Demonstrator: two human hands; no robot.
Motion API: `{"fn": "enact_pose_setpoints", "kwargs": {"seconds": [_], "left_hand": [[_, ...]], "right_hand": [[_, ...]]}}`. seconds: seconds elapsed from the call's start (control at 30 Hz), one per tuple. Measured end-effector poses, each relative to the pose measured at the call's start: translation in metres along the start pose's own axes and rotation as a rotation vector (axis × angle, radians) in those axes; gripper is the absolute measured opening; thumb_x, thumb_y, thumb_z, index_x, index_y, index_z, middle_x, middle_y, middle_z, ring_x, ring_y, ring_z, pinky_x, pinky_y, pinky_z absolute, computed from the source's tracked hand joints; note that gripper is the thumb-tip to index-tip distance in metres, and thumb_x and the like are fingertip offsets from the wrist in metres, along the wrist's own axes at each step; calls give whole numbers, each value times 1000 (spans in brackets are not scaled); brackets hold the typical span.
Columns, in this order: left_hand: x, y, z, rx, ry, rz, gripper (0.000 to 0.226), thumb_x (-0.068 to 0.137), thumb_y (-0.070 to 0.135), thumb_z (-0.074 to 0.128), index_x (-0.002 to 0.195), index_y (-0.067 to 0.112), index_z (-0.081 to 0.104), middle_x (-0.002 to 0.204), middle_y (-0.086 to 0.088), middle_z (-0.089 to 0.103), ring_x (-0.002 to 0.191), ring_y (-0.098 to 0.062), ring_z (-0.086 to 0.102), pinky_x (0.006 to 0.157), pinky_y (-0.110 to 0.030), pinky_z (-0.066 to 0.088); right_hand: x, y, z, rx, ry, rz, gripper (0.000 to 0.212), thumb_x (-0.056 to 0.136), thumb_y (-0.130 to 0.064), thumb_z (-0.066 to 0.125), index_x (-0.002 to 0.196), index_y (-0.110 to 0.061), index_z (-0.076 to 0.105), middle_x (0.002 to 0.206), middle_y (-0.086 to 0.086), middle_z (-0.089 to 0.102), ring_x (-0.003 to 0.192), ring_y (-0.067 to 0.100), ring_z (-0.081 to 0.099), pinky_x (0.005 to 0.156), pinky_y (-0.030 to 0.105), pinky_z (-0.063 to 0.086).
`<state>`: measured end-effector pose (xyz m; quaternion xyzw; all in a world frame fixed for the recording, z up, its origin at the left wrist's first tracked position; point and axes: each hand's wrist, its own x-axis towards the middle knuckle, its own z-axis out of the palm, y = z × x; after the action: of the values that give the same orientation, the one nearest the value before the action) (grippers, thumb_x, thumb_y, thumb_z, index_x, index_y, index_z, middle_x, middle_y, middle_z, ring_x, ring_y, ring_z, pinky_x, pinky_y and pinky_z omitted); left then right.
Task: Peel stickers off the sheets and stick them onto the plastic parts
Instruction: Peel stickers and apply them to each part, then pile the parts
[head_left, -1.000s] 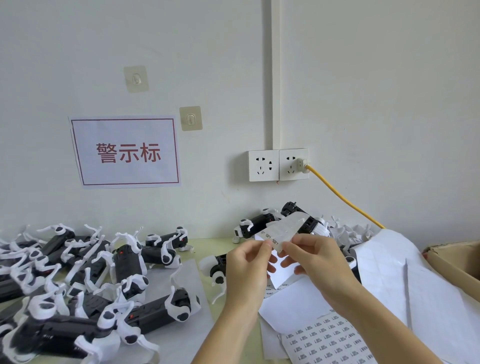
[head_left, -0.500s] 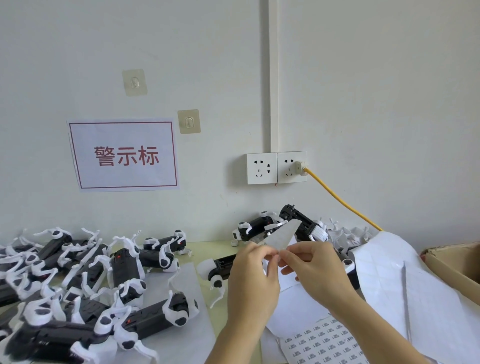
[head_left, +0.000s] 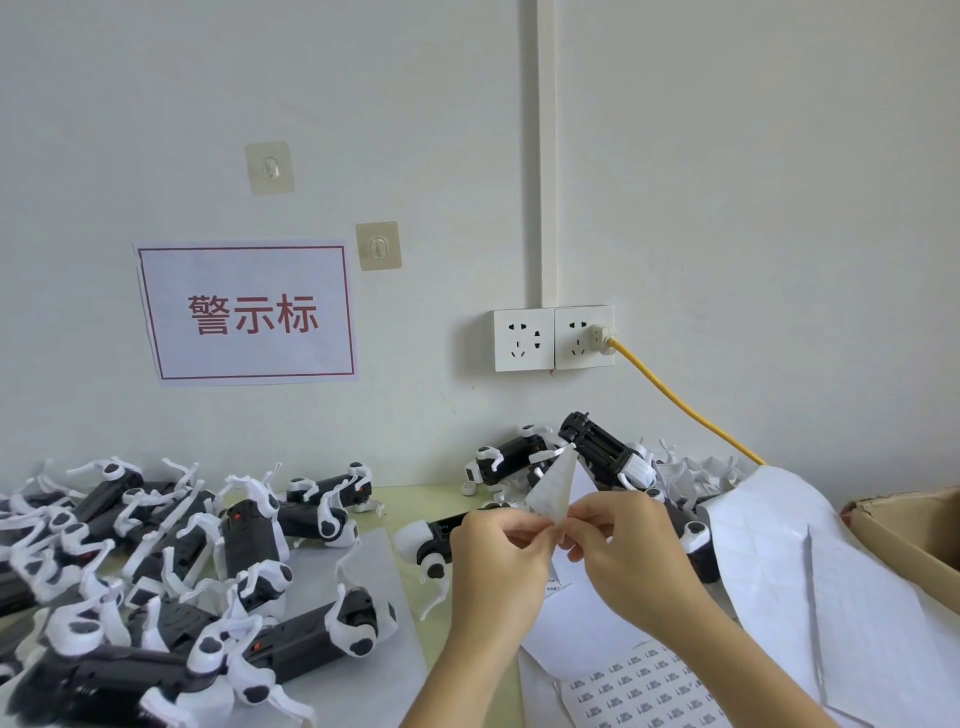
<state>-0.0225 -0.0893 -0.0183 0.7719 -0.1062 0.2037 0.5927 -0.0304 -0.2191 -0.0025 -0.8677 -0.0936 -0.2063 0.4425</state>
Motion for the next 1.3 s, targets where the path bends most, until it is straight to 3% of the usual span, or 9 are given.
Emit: {"fn": "enact_pose_setpoints", "kwargs": {"seconds": [0.2,0.33,0.5,0.6,0.7,0.9,1.07,1.2,1.3], "left_hand": [[0,0,-1,-3,-5,-6,24,84,5,70,67,20,79,65,9,73,60,-6,66,58,-27,54],[-1,1,-1,-3,-3,14,25,84,4,68,69,20,79,66,10,73,62,-5,67,60,-25,56],[-1,2,-1,-2,20,18,21,83,5,69,69,18,78,66,9,73,64,-7,67,64,-32,59],[-2,4,-2,17,38,45,21,82,7,72,68,22,77,65,12,72,64,-5,67,62,-21,54],[-3,5,-1,31,50,82,35,82,6,75,62,34,70,61,16,71,61,-3,66,60,-11,48],[-2,3,0,64,52,97,52,82,1,70,51,43,67,59,17,70,60,-2,65,57,-9,47],[0,2,-4,-19,-18,-22,35,84,2,70,64,29,78,66,5,74,61,-11,68,64,-37,61],[1,3,-7,-79,-70,-72,39,84,1,70,60,30,77,65,1,74,57,-7,66,61,-30,60],[1,3,-7,-147,-97,-117,29,85,-2,68,66,18,79,66,-4,73,59,-11,66,57,-24,57]], "right_hand": [[1,2,-1,14,-3,11,31,92,-1,59,66,-13,71,66,0,71,63,15,67,68,33,56],[2,3,-2,48,-4,22,31,93,-1,60,67,-14,72,66,0,72,63,11,67,65,23,54],[2,5,-2,124,-21,53,31,94,-2,59,70,-14,74,67,0,72,64,11,68,57,14,48],[2,4,-2,212,-42,77,27,94,-2,59,75,-11,75,68,0,73,66,9,69,57,12,46],[1,2,-4,280,-75,86,22,92,-3,62,78,-11,77,70,1,75,70,10,71,60,14,49],[1,2,0,221,-45,89,21,91,-6,66,76,-16,75,67,-5,74,68,5,70,60,13,50],[2,5,-1,162,-57,72,23,93,-6,63,76,-17,74,70,-5,74,70,8,70,61,16,52],[3,9,-3,145,-86,57,27,93,-3,62,73,-18,73,70,-4,74,67,7,69,61,13,48],[4,12,-7,145,-105,51,26,93,-2,62,74,-16,74,70,-2,73,66,8,68,62,14,49]]}}
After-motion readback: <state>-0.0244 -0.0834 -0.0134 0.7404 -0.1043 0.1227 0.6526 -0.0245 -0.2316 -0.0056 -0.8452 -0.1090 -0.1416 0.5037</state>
